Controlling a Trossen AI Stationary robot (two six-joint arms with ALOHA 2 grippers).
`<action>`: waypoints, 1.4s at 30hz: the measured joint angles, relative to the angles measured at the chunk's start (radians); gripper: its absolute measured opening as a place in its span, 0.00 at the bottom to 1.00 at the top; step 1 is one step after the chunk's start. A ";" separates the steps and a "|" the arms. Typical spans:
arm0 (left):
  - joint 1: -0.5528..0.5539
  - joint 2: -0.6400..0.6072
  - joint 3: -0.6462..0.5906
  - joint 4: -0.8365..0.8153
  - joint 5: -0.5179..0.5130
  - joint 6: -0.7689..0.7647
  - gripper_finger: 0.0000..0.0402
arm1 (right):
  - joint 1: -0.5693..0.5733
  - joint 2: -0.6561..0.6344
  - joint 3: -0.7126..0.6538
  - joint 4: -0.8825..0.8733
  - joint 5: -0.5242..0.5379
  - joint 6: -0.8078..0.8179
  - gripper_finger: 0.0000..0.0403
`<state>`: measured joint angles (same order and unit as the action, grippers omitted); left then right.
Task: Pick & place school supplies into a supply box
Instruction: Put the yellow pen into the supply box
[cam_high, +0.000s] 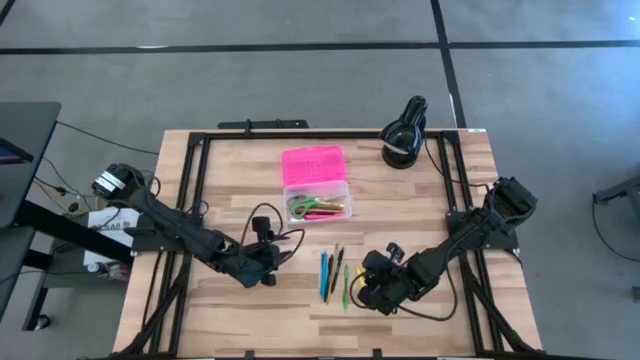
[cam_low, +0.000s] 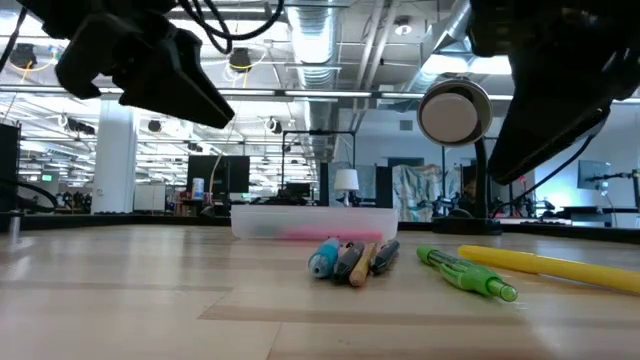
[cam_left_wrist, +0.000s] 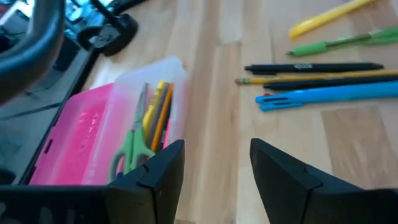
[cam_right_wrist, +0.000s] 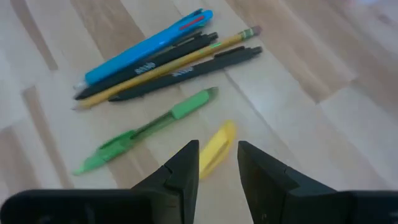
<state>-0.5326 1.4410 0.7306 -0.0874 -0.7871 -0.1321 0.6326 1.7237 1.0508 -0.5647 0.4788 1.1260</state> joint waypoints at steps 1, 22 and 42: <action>-0.005 0.000 -0.001 0.001 -0.016 -0.009 0.45 | -0.005 0.000 0.000 0.005 -0.010 0.006 0.28; -0.036 0.000 -0.001 0.035 -0.092 -0.013 0.45 | -0.013 0.129 0.006 0.061 -0.195 0.159 0.48; -0.037 0.001 -0.001 0.002 -0.088 -0.046 0.45 | -0.062 0.156 0.011 -0.013 -0.268 0.128 0.24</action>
<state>-0.5694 1.4418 0.7296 -0.0856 -0.8753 -0.1783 0.5703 1.8801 1.0623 -0.5774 0.2111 1.2539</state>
